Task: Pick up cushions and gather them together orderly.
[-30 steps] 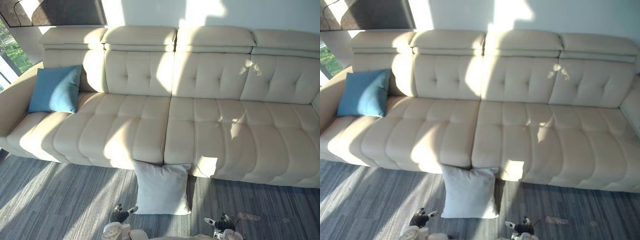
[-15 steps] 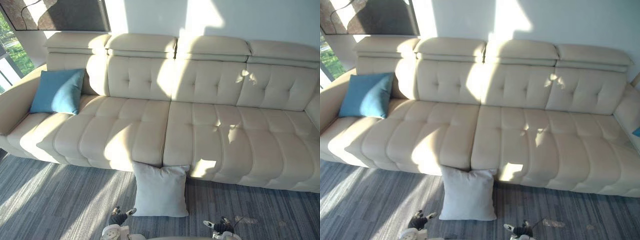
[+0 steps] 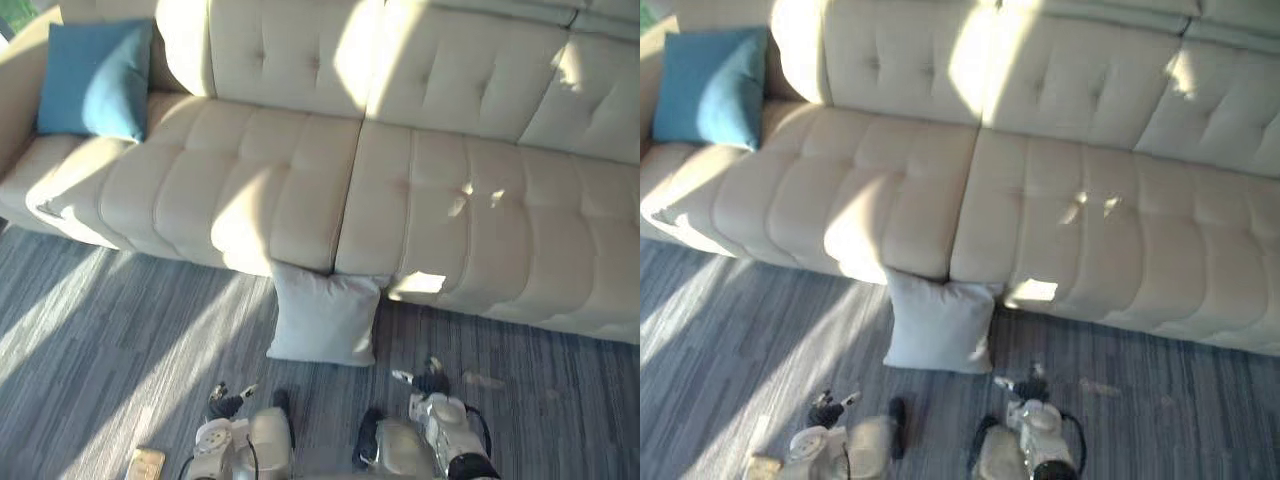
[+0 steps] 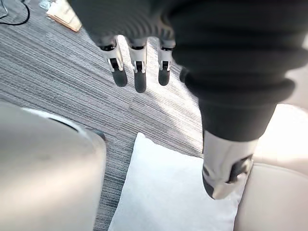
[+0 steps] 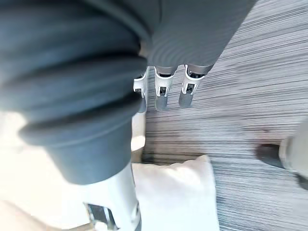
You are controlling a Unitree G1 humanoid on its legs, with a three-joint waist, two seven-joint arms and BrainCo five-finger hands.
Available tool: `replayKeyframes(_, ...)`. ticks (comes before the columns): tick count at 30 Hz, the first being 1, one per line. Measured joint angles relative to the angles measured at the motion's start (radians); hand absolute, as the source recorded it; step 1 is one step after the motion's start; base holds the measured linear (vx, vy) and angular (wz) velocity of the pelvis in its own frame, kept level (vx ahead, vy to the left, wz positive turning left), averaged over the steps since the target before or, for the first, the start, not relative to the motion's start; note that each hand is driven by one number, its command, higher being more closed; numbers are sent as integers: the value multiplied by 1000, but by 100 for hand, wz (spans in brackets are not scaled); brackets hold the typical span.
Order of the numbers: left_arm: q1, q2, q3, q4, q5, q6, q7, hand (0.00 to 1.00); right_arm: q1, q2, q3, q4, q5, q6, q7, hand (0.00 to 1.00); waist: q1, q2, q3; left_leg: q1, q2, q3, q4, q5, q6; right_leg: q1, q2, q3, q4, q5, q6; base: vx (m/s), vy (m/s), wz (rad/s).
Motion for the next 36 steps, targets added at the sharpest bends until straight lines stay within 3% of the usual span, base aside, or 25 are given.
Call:
replayKeyframes(7,-127,70,-5,-9,-95,-16,47,0,-165,-64,77,35,2,1,-39,0,-8,8,63,-224,33,-8,183,-44,4,-220,-8,30,161,-37,-22,-132,-3,-7)
replayKeyframes(16,-447,165,3,-24,-236,-39,101,0,-473,-155,145,20,41,26,-77,0,-16,7,146,-649,86,-36,492,-102,21,-638,-11,78,440,-76,-53,-144,28,-11)
replayKeyframes(24,-735,282,-29,-48,-288,-56,113,0,-745,-269,229,6,90,34,-79,0,-20,6,182,-960,82,-48,620,-86,36,-959,-37,105,593,-77,-60,-97,-15,0)
replayKeyframes(36,-1041,439,-232,55,-303,-88,81,0,-1115,-406,359,219,212,1,-80,0,-18,8,183,-1243,59,-86,661,-28,34,-1228,-58,96,660,-58,-83,-70,-10,6)
